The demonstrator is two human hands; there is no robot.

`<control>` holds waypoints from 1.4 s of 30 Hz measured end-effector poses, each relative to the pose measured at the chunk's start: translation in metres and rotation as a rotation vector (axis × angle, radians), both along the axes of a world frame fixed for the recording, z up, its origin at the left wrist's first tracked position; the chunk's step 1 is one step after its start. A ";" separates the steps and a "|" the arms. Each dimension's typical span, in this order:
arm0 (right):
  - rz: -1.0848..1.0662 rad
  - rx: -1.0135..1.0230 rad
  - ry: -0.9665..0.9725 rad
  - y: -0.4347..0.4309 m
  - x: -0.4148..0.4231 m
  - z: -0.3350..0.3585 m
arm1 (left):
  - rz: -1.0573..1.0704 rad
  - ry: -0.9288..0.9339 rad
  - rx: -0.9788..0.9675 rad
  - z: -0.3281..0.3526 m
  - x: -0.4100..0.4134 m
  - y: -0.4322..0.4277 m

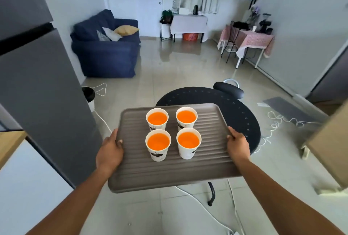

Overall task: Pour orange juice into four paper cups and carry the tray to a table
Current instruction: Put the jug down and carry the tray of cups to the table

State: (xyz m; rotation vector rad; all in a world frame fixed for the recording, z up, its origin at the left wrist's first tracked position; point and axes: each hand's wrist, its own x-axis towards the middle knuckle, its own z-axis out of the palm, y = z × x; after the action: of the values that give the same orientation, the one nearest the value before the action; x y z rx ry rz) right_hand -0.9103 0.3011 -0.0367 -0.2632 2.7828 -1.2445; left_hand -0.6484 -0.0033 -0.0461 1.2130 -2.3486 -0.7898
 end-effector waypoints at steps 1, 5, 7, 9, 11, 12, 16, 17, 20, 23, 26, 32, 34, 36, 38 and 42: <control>-0.014 -0.002 0.001 0.004 -0.011 0.000 | -0.013 -0.002 0.002 -0.002 -0.015 0.000; -0.067 0.009 -0.006 0.019 -0.044 0.001 | -0.060 -0.010 -0.002 -0.006 -0.067 0.003; -0.089 0.007 -0.010 0.025 -0.061 -0.003 | -0.083 -0.014 0.003 -0.008 -0.091 0.003; -0.111 -0.011 -0.020 0.029 -0.075 -0.006 | -0.108 -0.013 0.009 -0.010 -0.114 0.000; -0.142 -0.022 -0.026 0.031 -0.088 -0.009 | -0.138 -0.015 0.011 -0.015 -0.139 -0.006; -0.160 -0.025 -0.026 0.031 -0.094 -0.011 | -0.154 -0.017 0.008 -0.017 -0.151 -0.009; -0.235 -0.037 -0.026 0.028 -0.116 -0.017 | -0.219 -0.023 0.021 -0.028 -0.197 -0.026; -0.253 -0.038 -0.021 0.026 -0.122 -0.019 | -0.234 -0.027 0.033 -0.032 -0.210 -0.033; -0.316 -0.023 -0.001 0.019 -0.138 -0.025 | -0.277 -0.026 0.064 -0.039 -0.246 -0.051; -0.394 -0.013 0.012 0.005 -0.151 -0.026 | -0.319 -0.029 0.069 -0.042 -0.281 -0.068; -0.471 -0.005 0.009 -0.012 -0.166 -0.028 | -0.376 -0.030 0.073 -0.041 -0.318 -0.091; -0.599 -0.018 -0.016 -0.047 -0.191 -0.040 | -0.490 -0.020 0.081 -0.043 -0.387 -0.137; -0.640 -0.028 -0.023 -0.056 -0.196 -0.045 | -0.525 -0.027 0.088 -0.045 -0.408 -0.149; -0.679 -0.040 -0.033 -0.065 -0.202 -0.051 | -0.559 -0.044 0.095 -0.047 -0.429 -0.162; -0.714 -0.051 -0.046 -0.074 -0.206 -0.055 | -0.591 -0.052 0.102 -0.051 -0.447 -0.171; -0.789 -0.056 -0.058 -0.088 -0.212 -0.061 | -0.648 -0.072 0.095 -0.061 -0.477 -0.186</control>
State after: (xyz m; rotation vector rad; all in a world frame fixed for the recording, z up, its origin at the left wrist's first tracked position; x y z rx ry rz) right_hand -1.1224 0.2132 -0.0980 0.9374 2.8751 -1.3990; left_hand -1.1249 -0.1892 -0.1072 0.4937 -2.8229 -1.0727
